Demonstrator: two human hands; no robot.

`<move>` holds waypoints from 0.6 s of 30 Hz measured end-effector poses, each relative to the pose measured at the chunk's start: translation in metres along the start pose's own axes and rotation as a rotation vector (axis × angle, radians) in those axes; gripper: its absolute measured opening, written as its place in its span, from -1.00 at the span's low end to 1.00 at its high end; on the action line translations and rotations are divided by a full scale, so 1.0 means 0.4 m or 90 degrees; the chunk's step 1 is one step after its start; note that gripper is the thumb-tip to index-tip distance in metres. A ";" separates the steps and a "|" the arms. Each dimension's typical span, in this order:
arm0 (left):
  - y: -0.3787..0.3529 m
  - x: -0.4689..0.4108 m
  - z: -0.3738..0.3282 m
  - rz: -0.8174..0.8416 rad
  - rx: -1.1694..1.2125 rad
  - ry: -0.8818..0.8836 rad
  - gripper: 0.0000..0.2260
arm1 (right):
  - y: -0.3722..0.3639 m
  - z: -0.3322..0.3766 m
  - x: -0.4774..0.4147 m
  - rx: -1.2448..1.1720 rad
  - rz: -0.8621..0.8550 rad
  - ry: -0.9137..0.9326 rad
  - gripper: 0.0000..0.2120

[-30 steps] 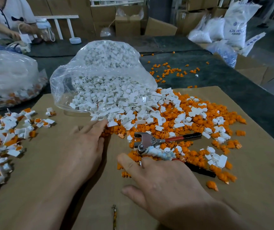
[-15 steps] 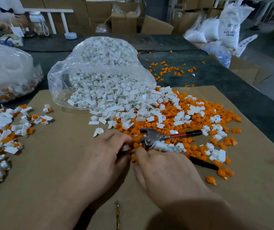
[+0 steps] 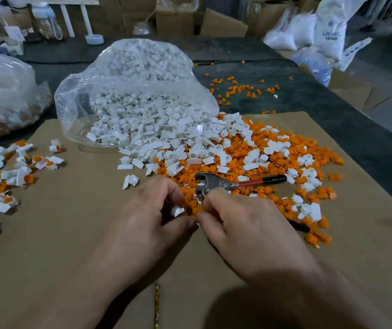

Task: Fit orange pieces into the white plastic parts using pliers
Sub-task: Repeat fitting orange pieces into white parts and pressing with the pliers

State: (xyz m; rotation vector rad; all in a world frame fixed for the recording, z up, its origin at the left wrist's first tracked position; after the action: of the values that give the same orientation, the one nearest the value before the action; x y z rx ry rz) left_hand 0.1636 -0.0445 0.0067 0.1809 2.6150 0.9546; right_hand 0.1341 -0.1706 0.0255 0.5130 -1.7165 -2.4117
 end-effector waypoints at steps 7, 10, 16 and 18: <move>-0.007 -0.003 -0.013 0.010 -0.037 -0.041 -0.73 | 0.020 -0.018 -0.001 -0.036 -0.030 0.001 -0.89; -0.003 -0.003 -0.010 -0.003 -0.036 -0.025 -0.77 | 0.031 -0.031 0.000 -0.061 -0.043 -0.016 -0.94; 0.012 0.004 -0.019 -0.043 0.003 -0.017 -0.82 | 0.019 -0.027 0.001 -0.098 -0.034 -0.009 -0.85; 0.025 0.006 -0.028 -0.065 0.033 -0.021 -0.84 | 0.022 -0.033 0.002 -0.143 -0.045 -0.021 -0.84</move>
State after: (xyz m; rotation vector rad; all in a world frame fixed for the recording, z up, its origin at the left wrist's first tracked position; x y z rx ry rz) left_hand 0.1572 -0.0430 0.0204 0.0741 2.5938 0.8423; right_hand 0.1373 -0.1855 0.0299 0.5133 -1.4348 -2.6325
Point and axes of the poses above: each hand's wrist, its own x-axis away from the middle knuckle, its own y-axis out of the back of the hand, z = x × y, the point moved 9 cm from there along -x, towards the middle knuckle, and after that the axes turned 3 degrees about x, right-handed, at the moved point
